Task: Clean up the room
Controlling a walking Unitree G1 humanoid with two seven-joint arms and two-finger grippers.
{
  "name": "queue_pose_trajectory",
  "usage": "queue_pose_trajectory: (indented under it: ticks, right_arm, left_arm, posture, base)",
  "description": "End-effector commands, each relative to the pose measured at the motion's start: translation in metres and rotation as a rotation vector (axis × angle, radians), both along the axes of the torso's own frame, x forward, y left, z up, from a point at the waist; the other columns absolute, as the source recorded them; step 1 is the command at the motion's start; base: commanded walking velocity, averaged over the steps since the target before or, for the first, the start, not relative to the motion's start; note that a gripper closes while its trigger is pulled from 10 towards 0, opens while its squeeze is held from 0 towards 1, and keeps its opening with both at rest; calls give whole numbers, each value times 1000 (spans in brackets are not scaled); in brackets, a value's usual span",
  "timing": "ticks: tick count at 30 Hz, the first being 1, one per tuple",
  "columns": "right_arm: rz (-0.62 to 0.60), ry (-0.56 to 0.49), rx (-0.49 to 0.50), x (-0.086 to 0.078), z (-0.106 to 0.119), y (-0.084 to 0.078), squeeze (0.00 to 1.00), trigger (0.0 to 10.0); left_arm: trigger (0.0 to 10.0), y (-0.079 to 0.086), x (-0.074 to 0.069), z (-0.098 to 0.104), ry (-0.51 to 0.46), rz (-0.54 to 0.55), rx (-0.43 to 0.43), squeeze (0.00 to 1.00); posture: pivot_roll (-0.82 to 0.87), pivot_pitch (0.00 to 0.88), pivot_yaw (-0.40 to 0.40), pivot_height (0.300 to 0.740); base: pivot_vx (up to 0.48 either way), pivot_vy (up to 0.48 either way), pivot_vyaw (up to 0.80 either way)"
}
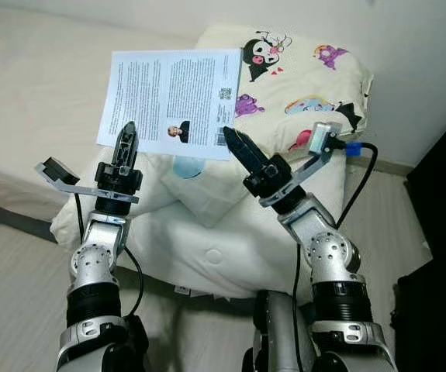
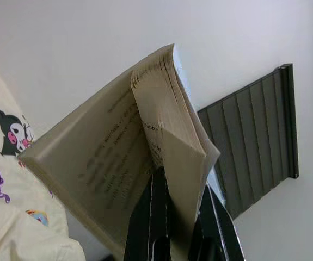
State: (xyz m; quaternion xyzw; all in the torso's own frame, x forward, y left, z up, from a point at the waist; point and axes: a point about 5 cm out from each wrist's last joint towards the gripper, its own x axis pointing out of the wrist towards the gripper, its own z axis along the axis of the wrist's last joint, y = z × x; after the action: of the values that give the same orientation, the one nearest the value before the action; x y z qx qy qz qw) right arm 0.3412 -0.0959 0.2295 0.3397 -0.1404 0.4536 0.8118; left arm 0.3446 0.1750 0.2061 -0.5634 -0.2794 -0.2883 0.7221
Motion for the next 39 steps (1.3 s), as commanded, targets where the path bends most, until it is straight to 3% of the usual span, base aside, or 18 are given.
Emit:
queue_pose_trajectory:
  ticks: [1,3,4,16,17,18,21,23,27,36,39]
  right_arm:
    - [-7,34,-37,3,-6,4,0,10000]
    - [-7,34,-37,3,-6,4,0,10000]
    - [-6,61,-47,5,-12,2,1000,10000]
    - [7,78,-60,1,-18,4,1000,10000]
    - [17,80,-67,1,-18,5,800,10000]
    - [27,82,-74,1,-19,6,0,10000]
    - [45,76,-80,0,-18,7,0,10000]
    - [70,56,-118,-2,-17,9,0,10000]
    - [78,48,-141,-3,-18,9,0,10000]
    - [119,28,-190,-12,-22,5,0,10000]
    - [124,27,-194,-13,-23,3,0,10000]
  left_arm:
    - [0,2,-2,6,-38,1,-12,0]
    - [0,2,-2,6,-38,1,-12,0]
    - [0,1,-3,9,-52,-9,-6,0]
    - [0,-1,-9,6,-72,-52,20,0]
    - [0,-3,-10,6,-84,-70,29,0]
    - [0,-6,-12,7,-101,-92,55,0]
    - [0,-10,-14,7,-118,-113,91,0]
    - [0,-15,-17,6,-143,-141,176,0]
    - [0,-15,-18,6,-148,-147,197,0]
    - [0,1,-21,6,-160,-132,371,0]
    - [0,9,-21,7,-160,-114,385,0]
  posture:
    - [-93,157,-43,535]
    - [-93,157,-43,535]
    - [-91,160,-42,535]
    - [-94,157,-39,535]
    - [-93,157,-43,535]
    - [-94,157,-45,535]
    - [-96,156,-46,535]
    - [-96,156,-47,535]
    - [-98,156,-45,535]
    - [-101,160,-42,535]
    - [-101,163,-42,535]
  base:
    - [0,0,0]
    - [0,0,0]
    - [0,0,0]
    - [0,0,0]
    - [0,0,0]
    - [0,0,0]
    - [0,0,0]
    - [0,0,0]
    - [0,0,0]
    - [0,0,0]
    - [0,0,0]
